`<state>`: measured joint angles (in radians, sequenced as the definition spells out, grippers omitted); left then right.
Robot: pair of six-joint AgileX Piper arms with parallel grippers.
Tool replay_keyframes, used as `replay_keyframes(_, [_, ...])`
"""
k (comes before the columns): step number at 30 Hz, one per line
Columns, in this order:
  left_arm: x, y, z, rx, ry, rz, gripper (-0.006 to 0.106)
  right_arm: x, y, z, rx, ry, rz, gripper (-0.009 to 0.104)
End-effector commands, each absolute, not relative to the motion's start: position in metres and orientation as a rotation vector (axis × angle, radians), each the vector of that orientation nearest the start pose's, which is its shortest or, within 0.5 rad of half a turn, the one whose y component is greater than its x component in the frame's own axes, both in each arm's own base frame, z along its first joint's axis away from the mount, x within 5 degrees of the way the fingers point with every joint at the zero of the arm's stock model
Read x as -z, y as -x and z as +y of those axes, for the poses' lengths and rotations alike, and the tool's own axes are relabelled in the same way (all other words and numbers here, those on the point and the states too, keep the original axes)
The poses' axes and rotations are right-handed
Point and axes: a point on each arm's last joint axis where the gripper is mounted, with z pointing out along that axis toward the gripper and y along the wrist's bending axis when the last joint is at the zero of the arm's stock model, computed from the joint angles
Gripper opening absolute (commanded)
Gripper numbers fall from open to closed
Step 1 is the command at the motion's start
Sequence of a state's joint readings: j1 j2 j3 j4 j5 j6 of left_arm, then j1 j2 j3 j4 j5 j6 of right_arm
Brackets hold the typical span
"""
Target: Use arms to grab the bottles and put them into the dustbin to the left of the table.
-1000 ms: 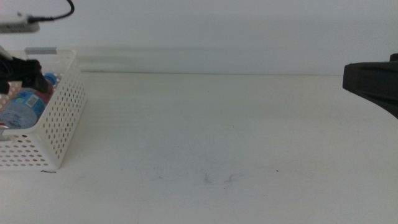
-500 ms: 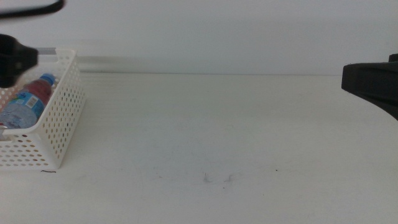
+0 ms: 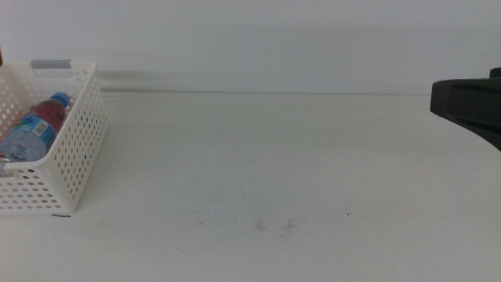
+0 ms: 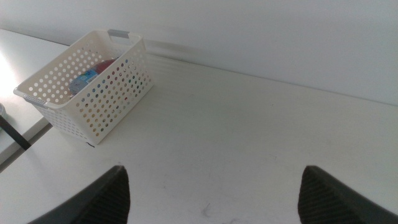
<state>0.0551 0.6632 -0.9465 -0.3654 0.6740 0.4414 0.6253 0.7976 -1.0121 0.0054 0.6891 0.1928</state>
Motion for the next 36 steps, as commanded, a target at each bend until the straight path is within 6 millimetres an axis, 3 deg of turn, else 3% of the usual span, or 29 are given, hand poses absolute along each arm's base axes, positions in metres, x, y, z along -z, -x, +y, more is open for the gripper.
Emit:
replay_keyframes(1, [-0.413, -0.113, -0.015, 0.09, -0.235, 1.823, 0.094, -0.413, -0.119, 0.086, -0.536, 0.432, 1.943, 0.091])
replay_keyframes(9, [-0.412, -0.112, -0.019, 0.153, -0.227, 1.843, 0.094, -0.413, -0.119, 0.086, -0.536, 0.432, 1.943, 0.091])
replay_keyframes(17, [-0.414, -0.088, -0.012, 0.081, -0.138, 1.84, 0.094, -0.413, -0.119, 0.086, -0.536, 0.432, 1.943, 0.091])
replay_keyframes(28, [-0.416, -0.085, -0.014, 0.137, -0.123, 1.819, 0.094, -0.413, -0.119, 0.086, -0.536, 0.432, 1.943, 0.091])
replay_keyframes(32, [-0.391, -0.095, -0.016, 0.149, -0.116, 1.789, 0.094, -0.395, -0.117, 0.077, -0.54, 0.366, 1.835, 0.091])
replay_keyframes(35, [-0.356, -0.093, -0.014, 0.139, -0.088, 1.691, 0.094, -0.365, -0.11, 0.058, -0.487, 0.263, 1.778, 0.091])
replay_keyframes(36, [-0.336, -0.092, -0.012, 0.129, -0.076, 1.691, 0.094, -0.352, -0.107, 0.051, -0.463, 0.219, 1.792, 0.091])
